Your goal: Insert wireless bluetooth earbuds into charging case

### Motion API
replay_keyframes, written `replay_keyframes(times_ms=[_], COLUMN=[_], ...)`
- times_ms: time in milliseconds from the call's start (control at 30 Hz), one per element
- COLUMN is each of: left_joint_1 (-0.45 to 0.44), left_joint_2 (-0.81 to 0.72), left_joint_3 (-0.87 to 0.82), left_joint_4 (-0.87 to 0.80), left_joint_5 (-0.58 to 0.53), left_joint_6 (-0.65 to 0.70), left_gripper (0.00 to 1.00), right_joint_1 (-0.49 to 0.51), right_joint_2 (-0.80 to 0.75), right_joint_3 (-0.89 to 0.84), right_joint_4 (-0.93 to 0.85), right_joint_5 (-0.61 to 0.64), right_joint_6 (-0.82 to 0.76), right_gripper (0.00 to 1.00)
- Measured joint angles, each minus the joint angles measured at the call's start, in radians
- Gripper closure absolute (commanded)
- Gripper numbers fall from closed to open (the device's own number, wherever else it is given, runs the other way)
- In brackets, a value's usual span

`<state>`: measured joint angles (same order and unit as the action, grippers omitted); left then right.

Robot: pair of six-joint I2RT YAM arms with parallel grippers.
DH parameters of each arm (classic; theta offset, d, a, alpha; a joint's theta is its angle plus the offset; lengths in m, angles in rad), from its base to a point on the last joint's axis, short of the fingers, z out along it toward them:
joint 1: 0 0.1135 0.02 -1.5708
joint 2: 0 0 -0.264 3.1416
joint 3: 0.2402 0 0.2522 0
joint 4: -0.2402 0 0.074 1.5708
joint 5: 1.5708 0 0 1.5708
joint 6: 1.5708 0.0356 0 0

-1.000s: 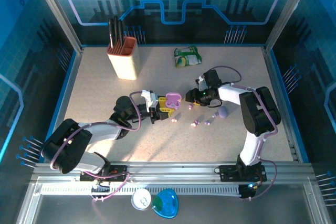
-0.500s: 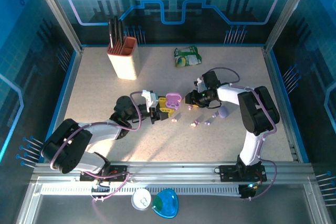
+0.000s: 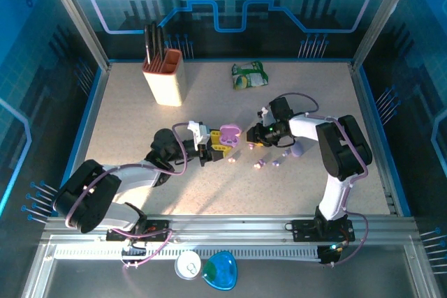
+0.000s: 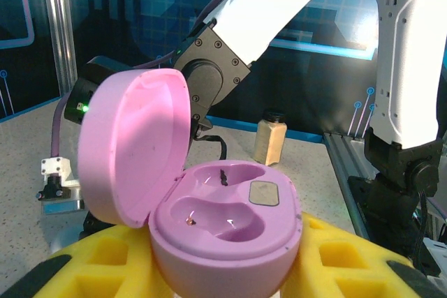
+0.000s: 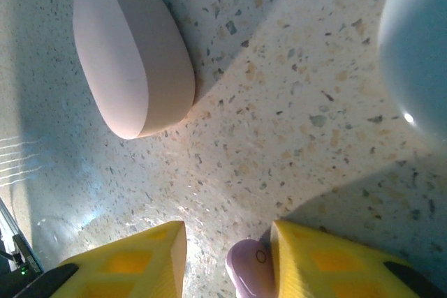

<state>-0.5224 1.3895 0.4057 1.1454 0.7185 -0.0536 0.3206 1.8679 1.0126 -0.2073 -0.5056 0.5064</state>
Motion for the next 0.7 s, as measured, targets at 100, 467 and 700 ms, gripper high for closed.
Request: replay_keyframes(times_ms=[100,467,700], left_joint_1=[0.0,0.0,0.0], left_joint_2=[-0.003,-0.003,-0.003], left_joint_3=[0.0,0.0,0.0], left_joint_4=[-0.005,-0.014,-0.015], left_joint_5=[0.0,0.0,0.0], left_joint_6=[0.0,0.0,0.0], left_gripper=[0.72,0.72,0.72], right_joint_1=[0.0,0.003,0.008], right_joint_2=[-0.009,-0.024,-0.024], right_joint_3=[-0.01,-0.031,-0.031], right_joint_4=[-0.005,-0.008,0.0], right_joint_5=[-0.001,-0.027,-0.042], right_joint_6=[-0.015,-0.029,-0.028], right_gripper=[0.61,0.66,0.68])
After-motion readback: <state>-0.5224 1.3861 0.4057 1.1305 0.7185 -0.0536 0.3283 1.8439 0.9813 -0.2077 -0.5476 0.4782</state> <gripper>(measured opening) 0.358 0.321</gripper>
